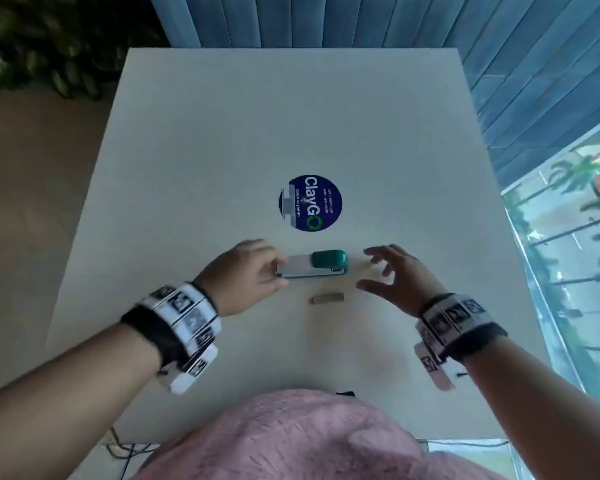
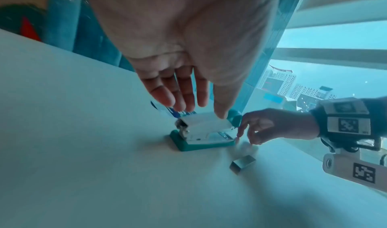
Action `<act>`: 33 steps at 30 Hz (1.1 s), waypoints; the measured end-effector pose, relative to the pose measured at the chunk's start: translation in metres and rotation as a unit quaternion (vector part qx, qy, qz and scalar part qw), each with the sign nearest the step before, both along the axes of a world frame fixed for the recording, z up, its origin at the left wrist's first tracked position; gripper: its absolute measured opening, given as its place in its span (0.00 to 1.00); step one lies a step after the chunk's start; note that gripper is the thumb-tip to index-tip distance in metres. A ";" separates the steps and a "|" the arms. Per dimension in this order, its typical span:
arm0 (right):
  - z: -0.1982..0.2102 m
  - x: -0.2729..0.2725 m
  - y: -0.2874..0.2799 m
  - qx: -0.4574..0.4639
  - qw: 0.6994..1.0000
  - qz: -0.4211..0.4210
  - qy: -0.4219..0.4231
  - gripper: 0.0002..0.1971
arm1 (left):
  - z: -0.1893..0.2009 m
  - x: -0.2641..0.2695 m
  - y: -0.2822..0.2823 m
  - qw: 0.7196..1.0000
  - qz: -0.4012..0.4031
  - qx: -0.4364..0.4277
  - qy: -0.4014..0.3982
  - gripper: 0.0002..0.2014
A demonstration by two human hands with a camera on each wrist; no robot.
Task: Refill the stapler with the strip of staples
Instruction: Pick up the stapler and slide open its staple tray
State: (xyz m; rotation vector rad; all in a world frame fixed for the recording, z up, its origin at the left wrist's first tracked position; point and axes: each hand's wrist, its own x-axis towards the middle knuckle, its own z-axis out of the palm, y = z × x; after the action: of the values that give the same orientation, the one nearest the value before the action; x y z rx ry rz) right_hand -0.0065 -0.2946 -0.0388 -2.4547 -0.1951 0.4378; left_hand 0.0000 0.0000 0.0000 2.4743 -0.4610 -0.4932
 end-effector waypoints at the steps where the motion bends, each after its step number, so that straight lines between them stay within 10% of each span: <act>1: -0.005 0.005 0.005 0.011 1.000 -0.008 -0.003 0.28 | -0.007 0.010 -0.012 1.000 -0.014 -0.005 -0.007 0.22; 16: -0.024 0.022 0.025 0.007 0.997 0.058 -0.052 0.17 | -0.026 0.042 -0.057 0.996 -0.087 0.009 0.003 0.17; 26: -0.026 0.022 0.027 -0.006 0.997 0.046 -0.056 0.17 | -0.007 0.021 -0.012 0.978 0.089 -0.189 0.013 0.13; 33: -0.023 0.019 0.029 -0.011 0.997 0.043 -0.058 0.17 | -0.012 0.014 0.044 0.975 0.169 -0.141 0.012 0.12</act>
State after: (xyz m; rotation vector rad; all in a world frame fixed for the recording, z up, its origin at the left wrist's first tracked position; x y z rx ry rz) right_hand 0.0126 -0.2661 -0.0617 -2.5012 -0.3461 0.3360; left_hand 0.0143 0.0444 -0.0121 2.2073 -0.0840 -0.2940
